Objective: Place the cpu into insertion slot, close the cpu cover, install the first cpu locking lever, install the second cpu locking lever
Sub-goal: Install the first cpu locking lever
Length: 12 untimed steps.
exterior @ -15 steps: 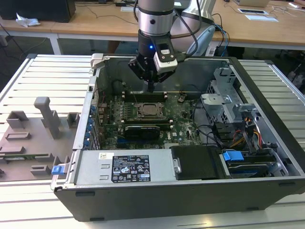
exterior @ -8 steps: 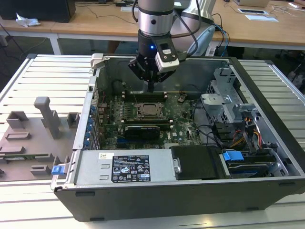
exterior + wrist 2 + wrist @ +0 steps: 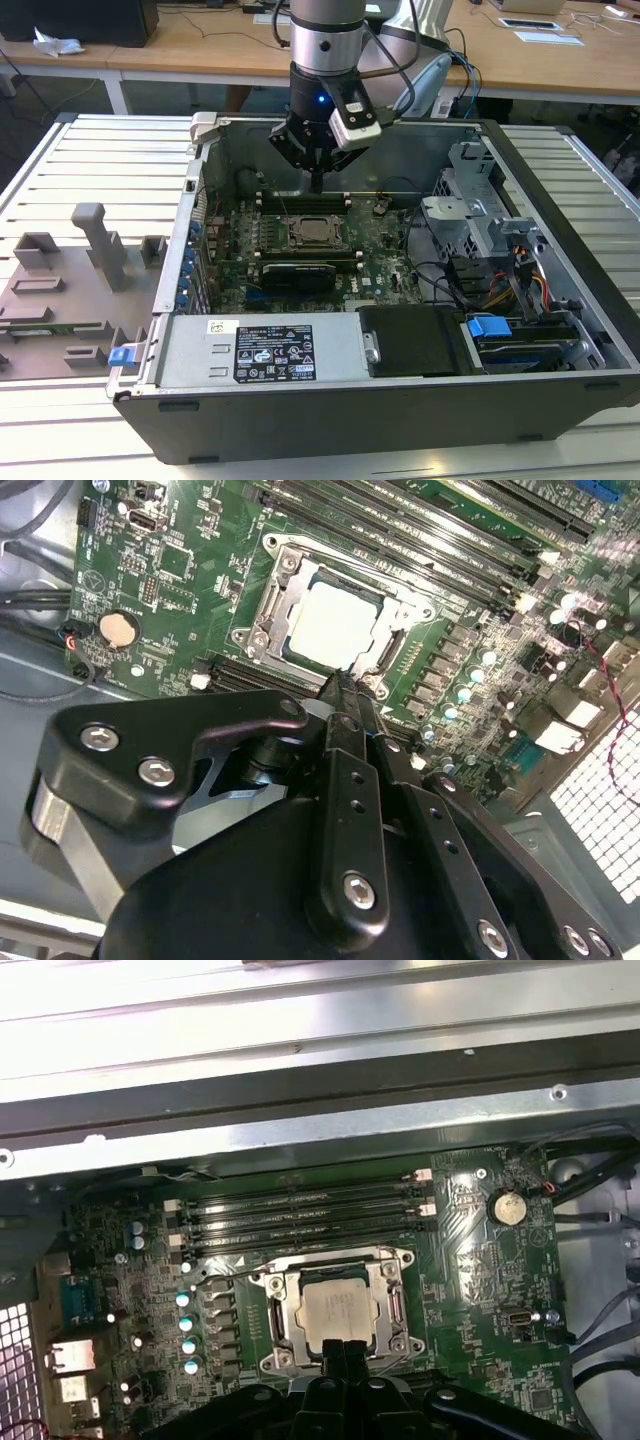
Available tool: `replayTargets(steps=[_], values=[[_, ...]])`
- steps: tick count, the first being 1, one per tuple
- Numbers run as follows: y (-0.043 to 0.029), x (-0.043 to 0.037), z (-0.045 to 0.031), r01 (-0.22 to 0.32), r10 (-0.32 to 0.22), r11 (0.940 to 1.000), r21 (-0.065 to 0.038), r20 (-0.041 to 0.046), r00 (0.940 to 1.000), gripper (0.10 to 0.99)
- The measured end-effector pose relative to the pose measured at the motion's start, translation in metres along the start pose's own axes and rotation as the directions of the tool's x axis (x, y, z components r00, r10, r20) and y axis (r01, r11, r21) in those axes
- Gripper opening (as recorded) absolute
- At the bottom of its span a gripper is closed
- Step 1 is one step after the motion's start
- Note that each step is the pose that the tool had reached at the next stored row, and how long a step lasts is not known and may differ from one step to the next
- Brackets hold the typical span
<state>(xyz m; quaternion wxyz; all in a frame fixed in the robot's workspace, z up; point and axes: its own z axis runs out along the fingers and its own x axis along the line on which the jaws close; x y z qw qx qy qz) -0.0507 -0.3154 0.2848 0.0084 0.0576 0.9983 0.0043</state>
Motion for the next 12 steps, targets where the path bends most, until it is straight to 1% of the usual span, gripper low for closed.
replayTargets(steps=[3, 9, 11, 12], values=[[0.0, 0.0, 0.0, 0.021, -0.021, 0.9998, 0.0, -0.0002, 0.9998, 0.106], [0.0, 0.0, 0.0, 0.027, -0.027, 0.9996, 0.0, -0.0003, 0.9996, 0.106], [0.0, -0.0001, 0.0, 0.047, -0.047, 0.9989, -0.001, -0.0004, 0.9989, 0.106], [0.0, -0.0001, 0.0, 0.076, -0.076, 0.9971, -0.001, -0.0007, 0.9971, 0.106]])
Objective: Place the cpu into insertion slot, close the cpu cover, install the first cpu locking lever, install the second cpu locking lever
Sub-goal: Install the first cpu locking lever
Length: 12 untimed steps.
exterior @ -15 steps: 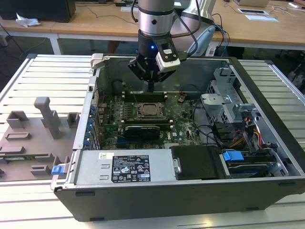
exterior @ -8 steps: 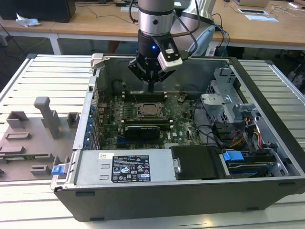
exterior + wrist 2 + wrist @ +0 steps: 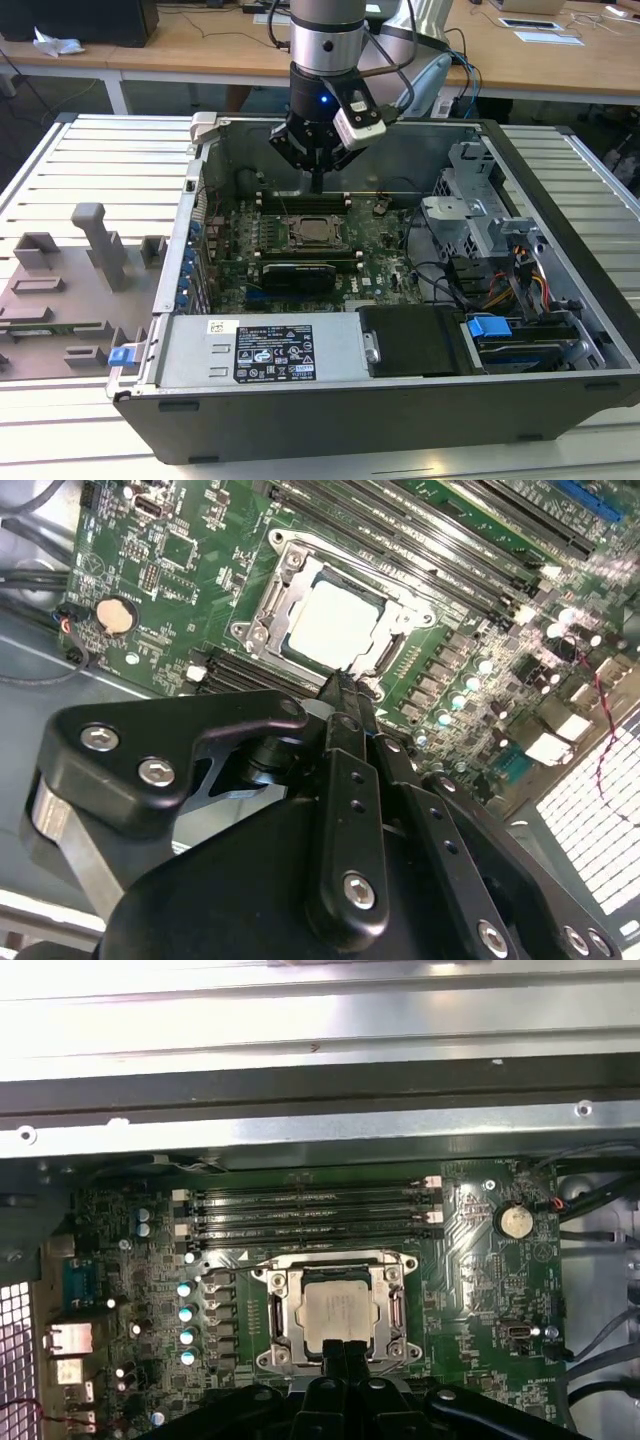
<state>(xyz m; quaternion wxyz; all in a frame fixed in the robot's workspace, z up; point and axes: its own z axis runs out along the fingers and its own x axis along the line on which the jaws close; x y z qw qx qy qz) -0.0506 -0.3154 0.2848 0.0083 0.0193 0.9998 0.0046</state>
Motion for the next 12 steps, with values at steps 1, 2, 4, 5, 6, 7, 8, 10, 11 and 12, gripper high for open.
replayTargets(steps=[1, 2, 4, 5, 6, 7, 8, 10, 11, 12], values=[[0.0, 0.0, 0.0, 0.015, -0.015, 0.9999, 0.0, -0.0001, 0.9999, 0.106], [0.0, 0.0, 0.0, 0.027, -0.027, 0.9996, 0.0, -0.0003, 0.9996, 0.106], [0.0, 0.0, 0.0, 0.044, -0.044, 0.999, -0.001, -0.0004, 0.999, 0.106], [0.0, 0.0, 0.0, 0.053, -0.053, 0.9986, -0.001, -0.0005, 0.9986, 0.106], [0.0, 0.0, 0.0, 0.065, -0.065, 0.9979, -0.001, -0.0006, 0.9979, 0.106], [-0.0001, 0.0, 0.0, 0.079, -0.079, 0.9969, -0.003, -0.0007, 0.9969, 0.106], [0.0, 0.0, 0.0, 0.092, -0.092, 0.9957, -0.004, -0.0007, 0.9957, 0.106], [0.0, -0.0001, 0.0, 0.102, -0.102, 0.9948, -0.007, -0.0007, 0.9948, 0.106], [0.0, -0.0001, 0.0, 0.108, -0.108, 0.9941, -0.008, -0.0006, 0.9942, 0.106], [0.0, -0.0001, 0.0001, 0.113, -0.113, 0.9935, -0.008, -0.0006, 0.9935, 0.106]])
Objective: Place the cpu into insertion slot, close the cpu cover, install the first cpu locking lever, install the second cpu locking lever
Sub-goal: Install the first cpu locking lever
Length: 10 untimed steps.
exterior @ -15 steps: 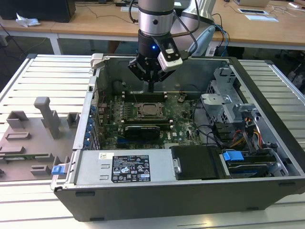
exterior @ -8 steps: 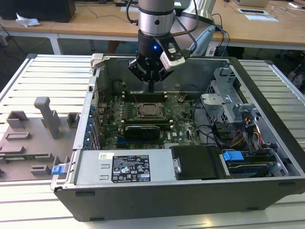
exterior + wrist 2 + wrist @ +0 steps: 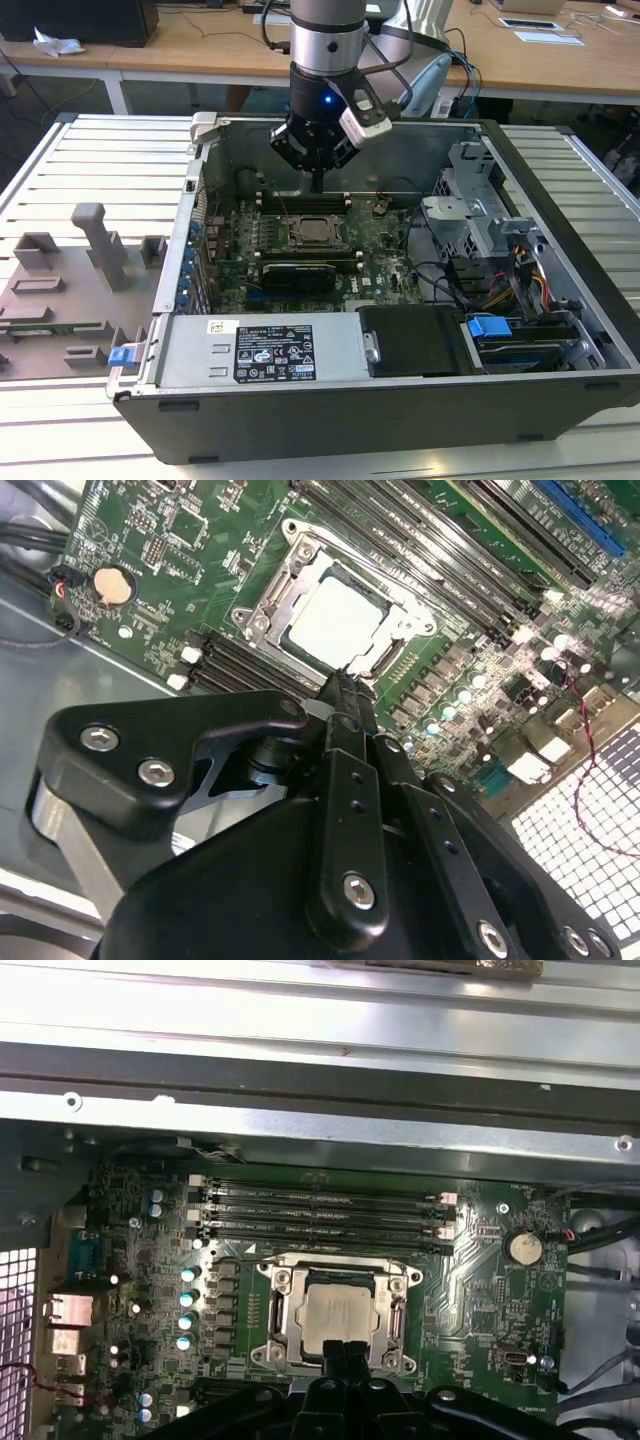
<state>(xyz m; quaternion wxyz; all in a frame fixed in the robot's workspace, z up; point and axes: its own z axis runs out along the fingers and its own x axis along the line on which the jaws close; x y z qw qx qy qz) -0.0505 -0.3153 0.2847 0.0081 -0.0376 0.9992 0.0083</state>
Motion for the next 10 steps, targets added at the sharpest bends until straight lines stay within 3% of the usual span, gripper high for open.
replayTargets(steps=[2, 5, 10], values=[[0.0, 0.0, -0.0001, 0.017, -0.017, 0.9999, -0.001, -0.0003, 0.9999, 0.106], [0.0, 0.0, 0.0, 0.096, -0.096, 0.9954, -0.002, -0.0014, 0.9954, 0.106], [0.0003, 0.0038, -0.0001, 0.097, -0.097, 0.9953, -0.002, -0.0015, 0.9953, 0.106]])
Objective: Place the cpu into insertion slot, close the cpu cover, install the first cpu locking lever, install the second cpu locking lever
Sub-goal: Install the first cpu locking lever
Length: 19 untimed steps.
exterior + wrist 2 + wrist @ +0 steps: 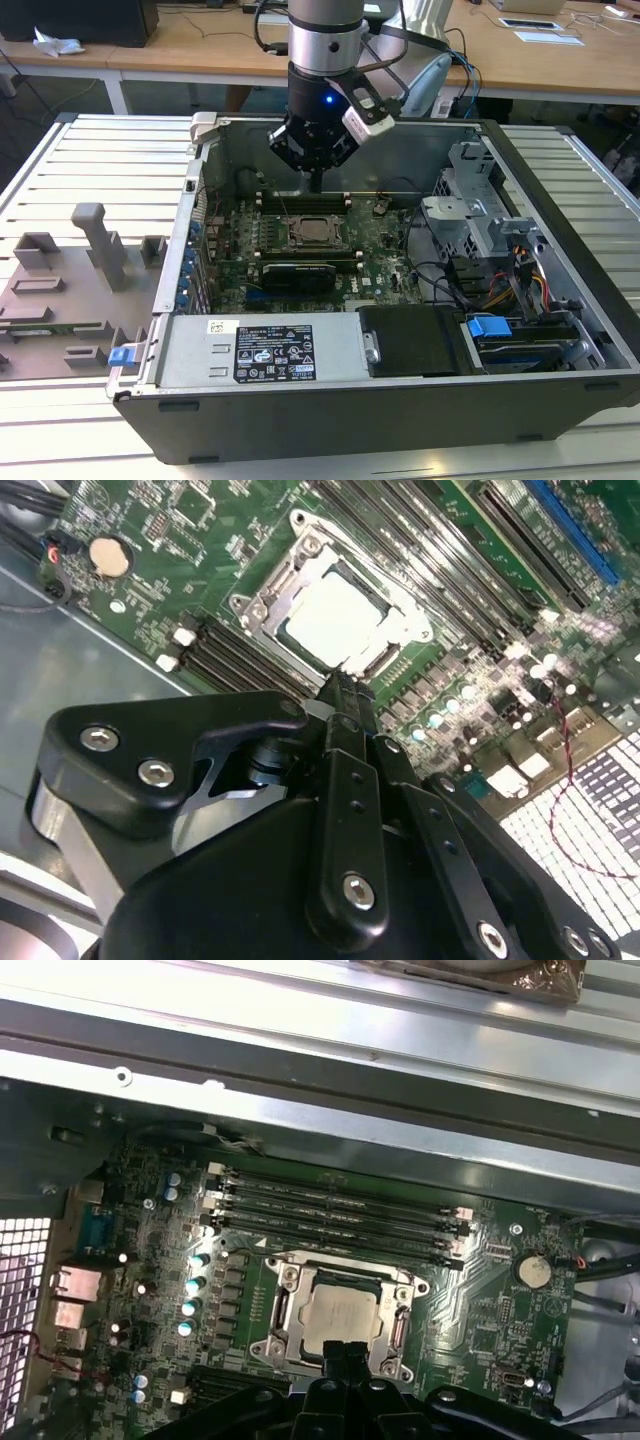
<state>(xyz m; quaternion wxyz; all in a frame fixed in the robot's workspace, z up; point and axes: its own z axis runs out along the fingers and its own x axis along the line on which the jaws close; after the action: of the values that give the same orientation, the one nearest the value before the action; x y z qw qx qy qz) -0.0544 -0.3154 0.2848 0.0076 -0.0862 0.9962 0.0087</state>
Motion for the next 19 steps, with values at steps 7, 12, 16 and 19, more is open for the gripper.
replayTargets(steps=[7, 12, 16, 19], values=[[0.0032, 0.0182, -0.0003, 0.0, 0.0, 1.0, 0.001, 0.0014, 1.0, 0.106], [0.0057, 0.0325, -0.0005, 0.0, 0.0, 1.0, 0.001, 0.0029, 1.0, 0.106], [0.0073, 0.0415, 0.0005, 0.0, 0.0, 1.0, 0.001, 0.0032, 1.0, 0.106], [0.0143, 0.0504, 0.0036, -0.007, 0.007, 1.0, 0.001, 0.0031, 1.0, 0.106]])
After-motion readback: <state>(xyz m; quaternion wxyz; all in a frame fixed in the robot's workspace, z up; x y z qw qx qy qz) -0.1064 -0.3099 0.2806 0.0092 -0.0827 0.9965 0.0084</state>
